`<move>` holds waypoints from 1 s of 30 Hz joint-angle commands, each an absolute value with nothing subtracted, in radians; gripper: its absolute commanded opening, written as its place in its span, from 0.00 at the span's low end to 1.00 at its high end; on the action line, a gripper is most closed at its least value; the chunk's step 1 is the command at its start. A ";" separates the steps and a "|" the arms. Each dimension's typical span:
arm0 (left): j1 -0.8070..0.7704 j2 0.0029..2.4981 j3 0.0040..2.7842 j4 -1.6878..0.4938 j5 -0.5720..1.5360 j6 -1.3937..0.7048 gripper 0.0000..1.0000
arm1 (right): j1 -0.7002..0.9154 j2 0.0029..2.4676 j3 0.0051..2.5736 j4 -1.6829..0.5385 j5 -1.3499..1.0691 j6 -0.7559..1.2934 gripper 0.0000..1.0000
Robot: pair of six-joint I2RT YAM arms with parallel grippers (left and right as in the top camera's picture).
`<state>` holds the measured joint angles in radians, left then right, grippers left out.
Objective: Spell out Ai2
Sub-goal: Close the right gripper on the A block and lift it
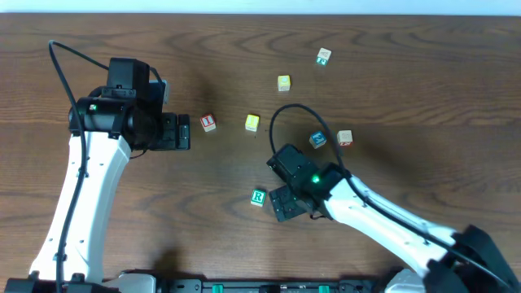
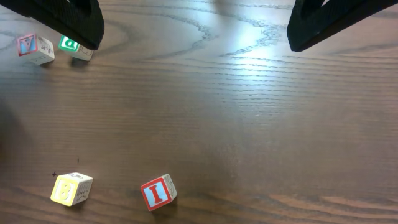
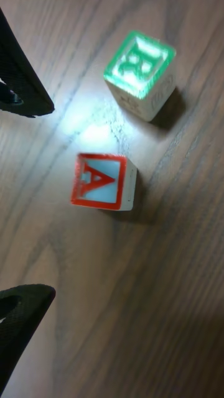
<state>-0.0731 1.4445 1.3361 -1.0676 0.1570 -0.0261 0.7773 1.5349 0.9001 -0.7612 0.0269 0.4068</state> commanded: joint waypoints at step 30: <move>-0.073 1.444 1.333 -1.061 0.157 -0.031 0.95 | 0.724 1.647 0.898 -0.579 0.044 0.415 0.29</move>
<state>-0.0731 1.4445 1.3361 -1.0649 0.1570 -0.0261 0.7425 1.6451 0.9001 -0.5838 0.0364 0.3977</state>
